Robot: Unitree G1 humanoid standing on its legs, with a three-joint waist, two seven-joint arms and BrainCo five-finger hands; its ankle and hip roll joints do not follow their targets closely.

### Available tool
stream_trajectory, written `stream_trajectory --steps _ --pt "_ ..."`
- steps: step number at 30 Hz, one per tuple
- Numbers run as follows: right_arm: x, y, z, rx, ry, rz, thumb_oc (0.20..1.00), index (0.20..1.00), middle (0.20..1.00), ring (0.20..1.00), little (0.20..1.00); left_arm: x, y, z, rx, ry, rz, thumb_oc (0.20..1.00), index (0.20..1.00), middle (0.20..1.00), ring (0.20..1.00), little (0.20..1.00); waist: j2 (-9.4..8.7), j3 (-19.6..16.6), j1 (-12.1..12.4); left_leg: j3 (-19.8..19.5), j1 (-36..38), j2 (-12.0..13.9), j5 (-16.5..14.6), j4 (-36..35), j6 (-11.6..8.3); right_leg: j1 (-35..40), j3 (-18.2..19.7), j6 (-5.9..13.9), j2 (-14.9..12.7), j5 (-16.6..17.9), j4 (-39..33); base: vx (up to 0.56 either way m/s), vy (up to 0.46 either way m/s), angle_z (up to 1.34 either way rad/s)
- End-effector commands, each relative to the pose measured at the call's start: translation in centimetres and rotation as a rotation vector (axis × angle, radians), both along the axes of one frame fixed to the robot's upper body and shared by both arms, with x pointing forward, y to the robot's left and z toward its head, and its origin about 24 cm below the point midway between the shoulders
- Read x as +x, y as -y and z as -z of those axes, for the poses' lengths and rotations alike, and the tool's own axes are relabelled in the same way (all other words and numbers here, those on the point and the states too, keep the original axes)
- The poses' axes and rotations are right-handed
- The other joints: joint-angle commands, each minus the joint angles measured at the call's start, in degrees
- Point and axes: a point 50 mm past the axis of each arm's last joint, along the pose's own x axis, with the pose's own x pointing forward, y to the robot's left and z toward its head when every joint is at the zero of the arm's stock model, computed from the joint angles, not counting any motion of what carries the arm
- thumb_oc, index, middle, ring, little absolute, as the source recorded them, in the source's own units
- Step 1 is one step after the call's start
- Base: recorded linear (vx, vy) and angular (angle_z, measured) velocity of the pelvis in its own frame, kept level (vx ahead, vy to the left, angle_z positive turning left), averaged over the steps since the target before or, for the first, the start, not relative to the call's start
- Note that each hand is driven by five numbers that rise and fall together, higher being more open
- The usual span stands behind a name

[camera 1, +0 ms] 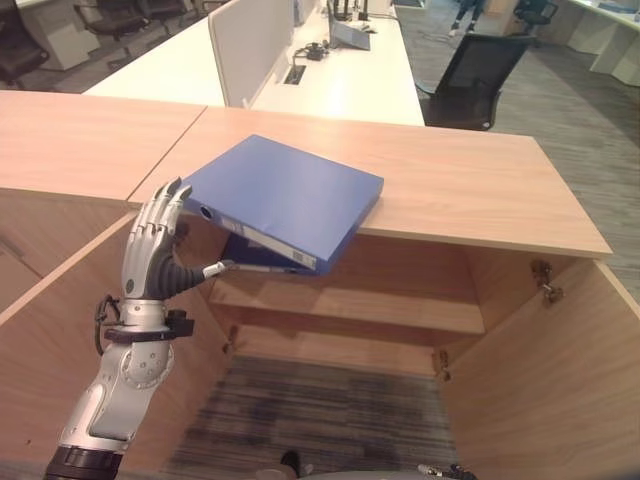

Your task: Put the empty folder in the office cabinet

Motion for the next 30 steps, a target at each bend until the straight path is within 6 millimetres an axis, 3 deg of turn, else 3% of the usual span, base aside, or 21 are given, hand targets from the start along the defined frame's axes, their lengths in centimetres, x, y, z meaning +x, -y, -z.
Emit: stream_trajectory --steps 1,13,30 --pt "1.7 0.8 -0.4 -0.055 0.009 -0.091 1.000 1.000 1.000 1.000 1.000 0.9 0.2 -1.8 0.157 0.069 0.026 1.000 1.000 1.000 1.000 1.000 -1.50 -0.47 0.53 0.24 -0.25 -2.15 -7.27 0.20 2.36 -0.54 -1.90 4.09 -4.61 1.33 2.70 0.02 0.017 -0.16" --pt "2.8 1.7 -0.8 -0.084 0.020 -0.154 1.000 1.000 1.000 1.000 1.000 3.2 0.5 -1.4 0.330 0.010 0.020 1.000 1.000 1.000 1.000 1.000 -1.15 -1.07 -0.63 1.45 0.64 -2.43 -7.92 0.20 2.73 -0.60 -1.13 4.43 -4.84 2.20 2.60 0.01 0.010 -0.05" --pt "2.2 2.2 -0.8 -0.101 -0.013 -0.181 1.000 1.000 1.000 1.000 1.000 6.7 2.1 -2.0 0.502 0.007 0.035 1.000 1.000 1.000 1.000 1.000 -0.54 -1.84 -2.92 2.70 1.78 -2.29 -8.43 0.20 2.90 -0.53 0.09 4.56 -4.76 2.33 2.55 0.00 0.005 -0.05"
